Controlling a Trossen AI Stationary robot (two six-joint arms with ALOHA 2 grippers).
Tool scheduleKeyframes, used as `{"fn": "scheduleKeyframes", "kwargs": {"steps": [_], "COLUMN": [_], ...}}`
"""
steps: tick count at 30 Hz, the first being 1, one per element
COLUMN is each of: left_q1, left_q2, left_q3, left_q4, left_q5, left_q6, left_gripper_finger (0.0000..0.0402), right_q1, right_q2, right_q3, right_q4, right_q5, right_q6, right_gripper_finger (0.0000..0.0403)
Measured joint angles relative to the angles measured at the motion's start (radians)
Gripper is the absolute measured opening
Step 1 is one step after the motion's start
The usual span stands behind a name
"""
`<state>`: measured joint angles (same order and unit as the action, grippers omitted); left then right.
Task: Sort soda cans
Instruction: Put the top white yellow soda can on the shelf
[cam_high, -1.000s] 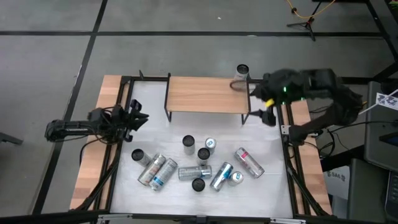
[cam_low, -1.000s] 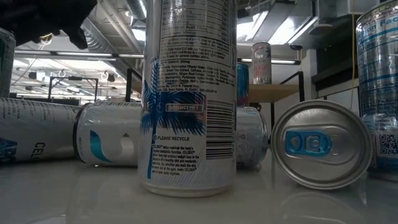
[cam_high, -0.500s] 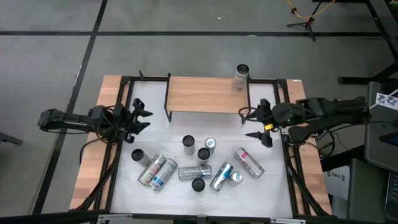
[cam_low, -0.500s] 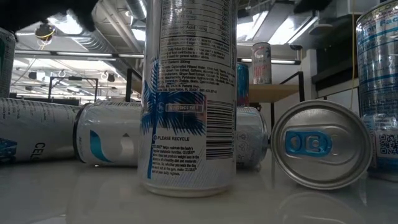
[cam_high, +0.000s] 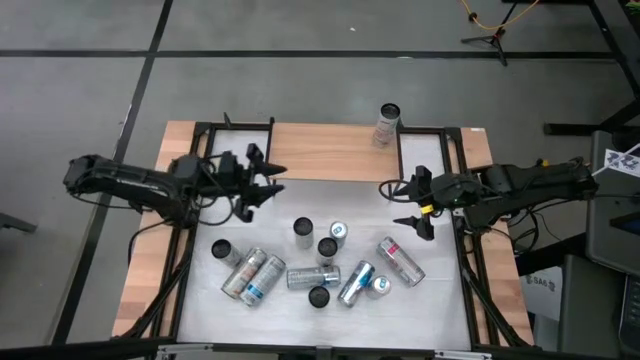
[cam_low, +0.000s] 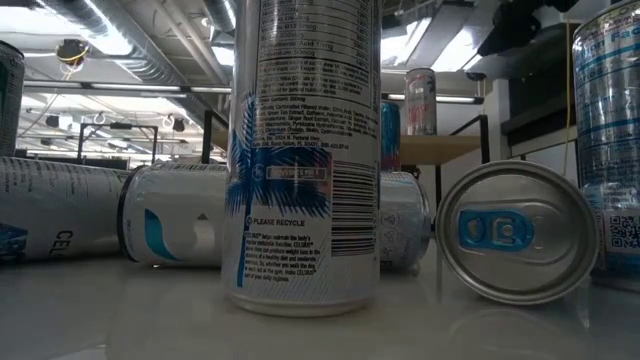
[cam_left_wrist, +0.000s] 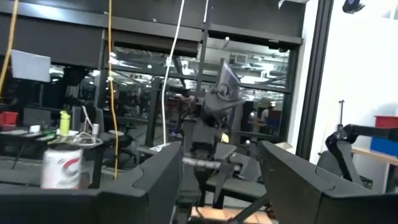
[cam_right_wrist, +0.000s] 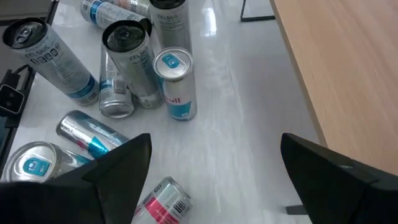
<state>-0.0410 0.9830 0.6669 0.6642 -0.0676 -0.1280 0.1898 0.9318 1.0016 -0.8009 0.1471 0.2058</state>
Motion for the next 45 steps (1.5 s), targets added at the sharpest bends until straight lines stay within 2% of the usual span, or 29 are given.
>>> {"fn": "scheduleKeyframes", "kwargs": {"steps": [8,16,29,32,39,45], "left_q1": [0.000,0.000,-0.020,-0.022,-0.021,-0.021], "left_q2": [0.171,0.239,0.296,0.299,0.322,0.333], "left_q3": [0.197,0.237,0.241,0.290,0.492,0.544], "left_q4": [-0.009,-0.006,-0.072,-0.211,-0.775,-1.047], "left_q5": [0.082,0.283,0.291,0.291,0.211,0.177], "left_q6": [0.000,0.102,0.016,-0.002,-0.003,-0.025], "left_gripper_finger": [0.0209,0.0209,0.0209,0.0209,0.0209,0.0209], "right_q1": [0.000,0.000,0.000,0.000,0.000,0.000], "right_q2": [0.000,0.000,0.002,0.003,0.003,0.003], "right_q3": [0.000,0.000,0.000,0.000,0.000,0.000], "right_q4": [0.000,0.000,-0.001,-0.001,-0.001,-0.001], "right_q5": [0.000,0.000,-0.001,-0.002,-0.002,-0.002], "right_q6": [-0.004,-0.005,-0.005,-0.005,-0.005,-0.005], "right_gripper_finger": [0.0351,0.0351,0.0351,0.0351,0.0351,0.0351]}}
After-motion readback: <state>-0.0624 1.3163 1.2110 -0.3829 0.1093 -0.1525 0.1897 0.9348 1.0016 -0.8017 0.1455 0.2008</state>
